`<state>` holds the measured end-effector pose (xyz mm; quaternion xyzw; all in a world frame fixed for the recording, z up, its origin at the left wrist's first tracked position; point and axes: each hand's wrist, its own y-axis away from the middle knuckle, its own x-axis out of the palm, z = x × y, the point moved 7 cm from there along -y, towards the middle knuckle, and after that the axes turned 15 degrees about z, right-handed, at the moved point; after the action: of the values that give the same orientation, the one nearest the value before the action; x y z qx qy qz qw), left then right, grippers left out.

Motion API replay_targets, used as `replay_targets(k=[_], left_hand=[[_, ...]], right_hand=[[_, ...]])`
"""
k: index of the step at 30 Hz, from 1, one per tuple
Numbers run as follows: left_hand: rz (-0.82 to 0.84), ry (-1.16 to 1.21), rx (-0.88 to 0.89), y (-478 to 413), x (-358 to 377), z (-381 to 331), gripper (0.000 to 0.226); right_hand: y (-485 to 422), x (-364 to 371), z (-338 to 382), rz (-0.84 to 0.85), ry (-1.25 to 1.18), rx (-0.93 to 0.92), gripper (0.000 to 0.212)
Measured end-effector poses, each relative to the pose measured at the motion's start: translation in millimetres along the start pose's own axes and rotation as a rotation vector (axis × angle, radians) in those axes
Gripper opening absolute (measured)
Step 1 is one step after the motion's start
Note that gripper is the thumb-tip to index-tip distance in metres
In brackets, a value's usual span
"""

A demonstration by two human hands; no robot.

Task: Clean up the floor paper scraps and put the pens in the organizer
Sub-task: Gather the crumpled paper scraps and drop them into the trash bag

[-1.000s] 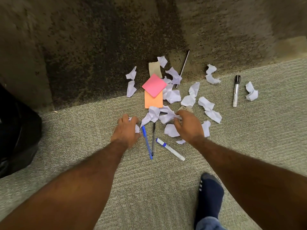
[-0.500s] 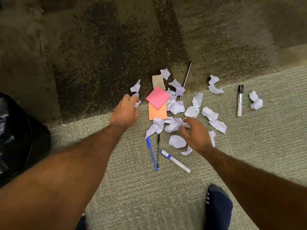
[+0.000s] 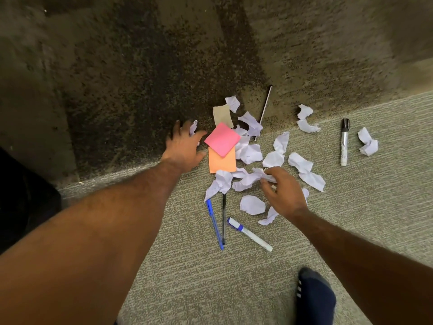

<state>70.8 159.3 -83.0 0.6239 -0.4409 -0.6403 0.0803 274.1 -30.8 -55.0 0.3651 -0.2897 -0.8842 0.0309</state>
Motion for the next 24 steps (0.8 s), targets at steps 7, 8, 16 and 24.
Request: replay_targets(k=[7,8,16,24], left_hand=[[-0.04,0.058,0.021,29.9,20.3,8.2,0.057],[-0.045,0.119,0.013,34.3,24.1,12.7,0.056],[-0.173,1.119,-0.08,80.2,29.0,31.0,0.017],[-0.049,1.704,-0.008,132.4,8.4,-3.9,0.031]], right_hand=[[3.4,1.4,14.8,-0.032,-0.052,0.016,0.019],[3.4,1.8,18.3,-0.038,-0.076,0.02,0.016],[11.4,18.7,63.6,0.027,-0.246,0.059,0.02],[24.3,24.3,139.4,0.052,-0.343,-0.023,0.008]])
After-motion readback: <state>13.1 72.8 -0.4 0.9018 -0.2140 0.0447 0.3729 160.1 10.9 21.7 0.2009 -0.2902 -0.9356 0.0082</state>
